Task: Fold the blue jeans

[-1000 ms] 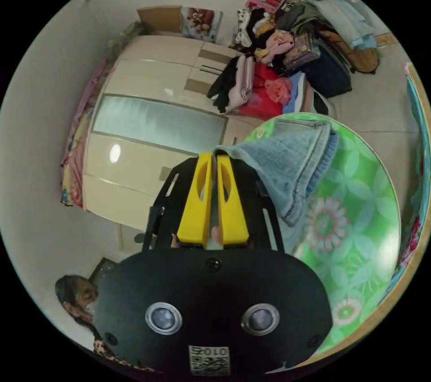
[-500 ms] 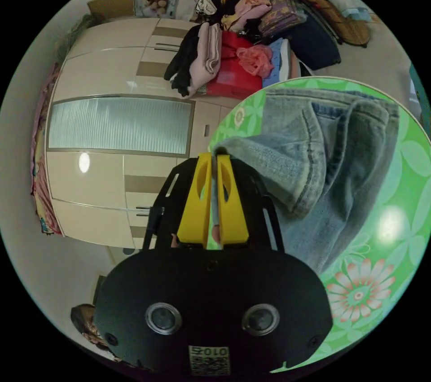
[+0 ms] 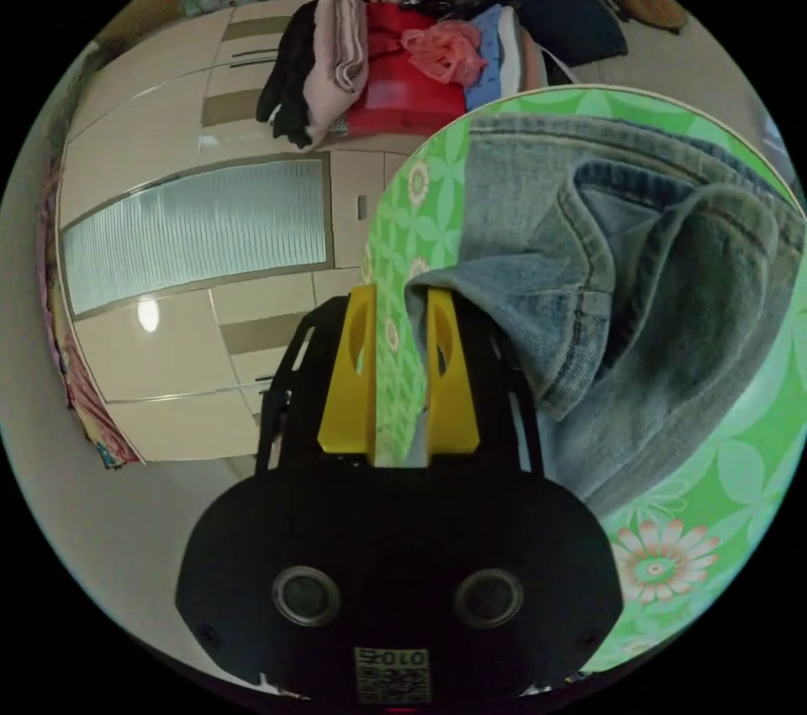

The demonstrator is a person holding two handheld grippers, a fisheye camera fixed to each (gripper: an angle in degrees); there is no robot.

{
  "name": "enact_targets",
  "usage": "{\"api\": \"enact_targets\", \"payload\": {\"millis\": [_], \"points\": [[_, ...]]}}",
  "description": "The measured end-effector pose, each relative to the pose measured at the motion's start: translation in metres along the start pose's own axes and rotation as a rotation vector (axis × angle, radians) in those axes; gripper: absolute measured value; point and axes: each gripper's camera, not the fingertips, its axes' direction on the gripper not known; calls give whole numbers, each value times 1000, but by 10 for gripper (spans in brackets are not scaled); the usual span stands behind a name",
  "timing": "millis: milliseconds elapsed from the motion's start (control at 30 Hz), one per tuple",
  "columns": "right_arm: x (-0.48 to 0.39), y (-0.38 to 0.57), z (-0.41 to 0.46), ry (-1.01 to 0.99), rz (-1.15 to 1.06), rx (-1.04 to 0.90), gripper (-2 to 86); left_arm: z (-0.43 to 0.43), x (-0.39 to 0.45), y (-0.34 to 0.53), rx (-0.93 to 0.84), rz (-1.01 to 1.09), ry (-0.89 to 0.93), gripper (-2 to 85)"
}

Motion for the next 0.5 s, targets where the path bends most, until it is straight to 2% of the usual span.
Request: {"api": "enact_targets", "payload": {"millis": [133,200,267,333,367,433,500], "points": [[-16,-7,-23,75,-84,-69,51,8,1,-6,0,37,20,91],[-23,-10,-23,158,-115,-209,41,12,-1,-6,6,47,35,90],[-37,1,-44,292,-181,-85,37,18,-2,-9,10,53,49,87],[-40,19,-75,243,-282,95,39,24,1,-11,6,68,39,85],[-34,20,-79,246,-251,106,40,28,4,-12,4,81,25,82],[-11,21,-75,411,-142,69,88,35,9,-12,2,108,1,76],[2,29,-74,520,-85,129,120,39,13,-7,16,104,15,67]]}}
